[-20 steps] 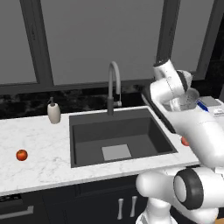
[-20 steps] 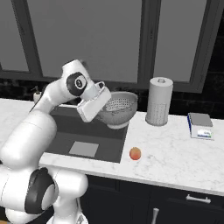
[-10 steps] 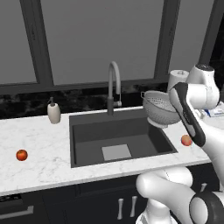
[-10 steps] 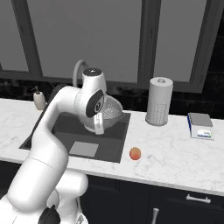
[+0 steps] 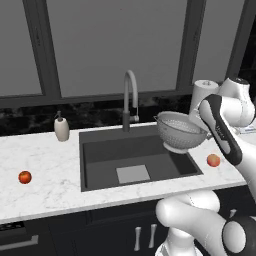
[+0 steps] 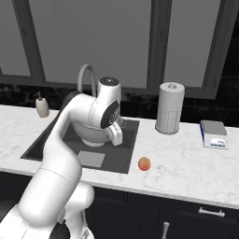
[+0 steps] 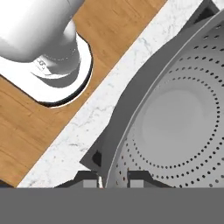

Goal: Put the colander in the sink, put the peach, apple in the colander, and turn on the sink faucet and pour water over the colander.

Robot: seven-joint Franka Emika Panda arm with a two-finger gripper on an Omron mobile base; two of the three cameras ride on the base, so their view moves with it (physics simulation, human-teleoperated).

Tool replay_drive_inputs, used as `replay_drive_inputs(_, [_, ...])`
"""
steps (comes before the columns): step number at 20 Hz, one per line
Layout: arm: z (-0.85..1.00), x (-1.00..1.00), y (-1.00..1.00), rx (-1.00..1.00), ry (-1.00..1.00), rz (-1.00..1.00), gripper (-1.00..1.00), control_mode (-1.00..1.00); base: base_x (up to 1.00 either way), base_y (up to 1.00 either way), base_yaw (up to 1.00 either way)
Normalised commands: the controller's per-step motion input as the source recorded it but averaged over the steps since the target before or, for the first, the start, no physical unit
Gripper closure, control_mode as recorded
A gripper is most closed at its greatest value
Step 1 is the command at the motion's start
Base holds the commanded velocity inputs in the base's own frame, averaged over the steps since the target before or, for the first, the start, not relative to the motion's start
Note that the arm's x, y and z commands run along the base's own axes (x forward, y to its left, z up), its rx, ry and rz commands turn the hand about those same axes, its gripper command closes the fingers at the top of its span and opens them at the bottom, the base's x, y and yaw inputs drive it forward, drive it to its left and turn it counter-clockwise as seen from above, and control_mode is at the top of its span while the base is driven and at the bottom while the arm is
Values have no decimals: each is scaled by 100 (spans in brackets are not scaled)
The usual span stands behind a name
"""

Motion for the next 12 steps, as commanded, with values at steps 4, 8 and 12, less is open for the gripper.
replay_drive_inputs(4, [-27,11,0,0,0,26,100,-100,0,0,0])
replay_drive_inputs(8, [-34,17,-1,0,-3,24,100,-100,0,0,0])
replay_drive_inputs(12, [-26,36,5,0,-5,18,100,-100,0,0,0])
